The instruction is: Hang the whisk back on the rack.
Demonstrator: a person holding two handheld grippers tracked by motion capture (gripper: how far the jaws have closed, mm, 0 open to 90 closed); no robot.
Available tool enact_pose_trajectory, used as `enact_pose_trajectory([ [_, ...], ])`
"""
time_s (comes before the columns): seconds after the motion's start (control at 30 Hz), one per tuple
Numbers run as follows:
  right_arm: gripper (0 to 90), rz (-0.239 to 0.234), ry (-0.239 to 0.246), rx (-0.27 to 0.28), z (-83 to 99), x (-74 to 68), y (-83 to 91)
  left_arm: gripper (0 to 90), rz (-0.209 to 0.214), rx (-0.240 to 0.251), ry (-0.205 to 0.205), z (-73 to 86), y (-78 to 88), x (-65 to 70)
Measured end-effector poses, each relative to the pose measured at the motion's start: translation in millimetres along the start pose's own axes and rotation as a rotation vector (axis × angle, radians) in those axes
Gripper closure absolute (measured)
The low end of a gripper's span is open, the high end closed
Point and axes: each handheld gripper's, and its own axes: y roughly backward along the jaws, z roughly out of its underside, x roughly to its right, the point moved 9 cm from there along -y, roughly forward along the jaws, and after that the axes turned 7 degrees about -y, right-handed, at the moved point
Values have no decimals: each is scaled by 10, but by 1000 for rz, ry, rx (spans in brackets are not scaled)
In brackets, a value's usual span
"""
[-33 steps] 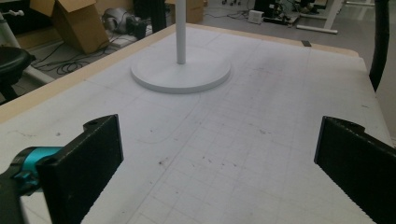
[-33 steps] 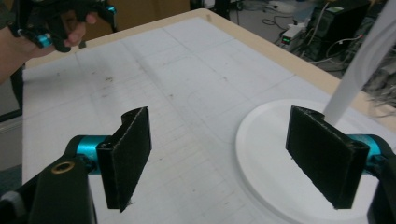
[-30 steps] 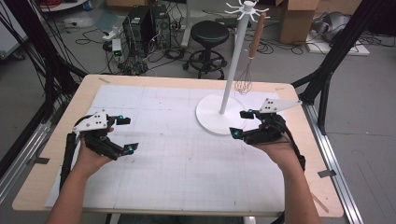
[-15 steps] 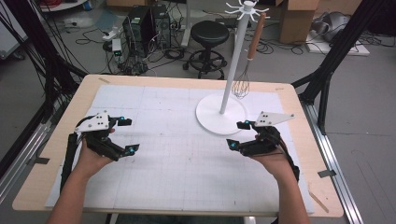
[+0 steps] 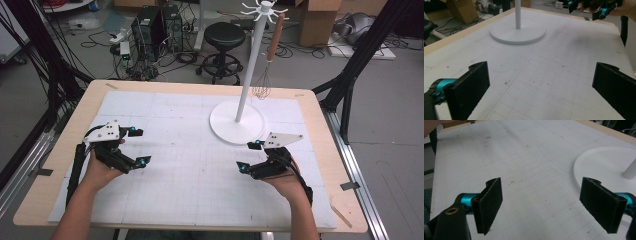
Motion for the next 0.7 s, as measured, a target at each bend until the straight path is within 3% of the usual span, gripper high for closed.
enact_pose_trajectory([
  [0.13,165,-3,3,-14,63,-21,-29,17,3,1,0,2,-14,-1],
  [0.37,156,-5,-10,19,86,-64,16,17,10,9,-5,-17,-16,16],
  [0.6,153,4,-39,47,132,-22,71,17,12,6,7,0,-35,26],
  [0.7,153,6,-30,49,132,-3,63,17,16,-5,0,9,-43,40],
])
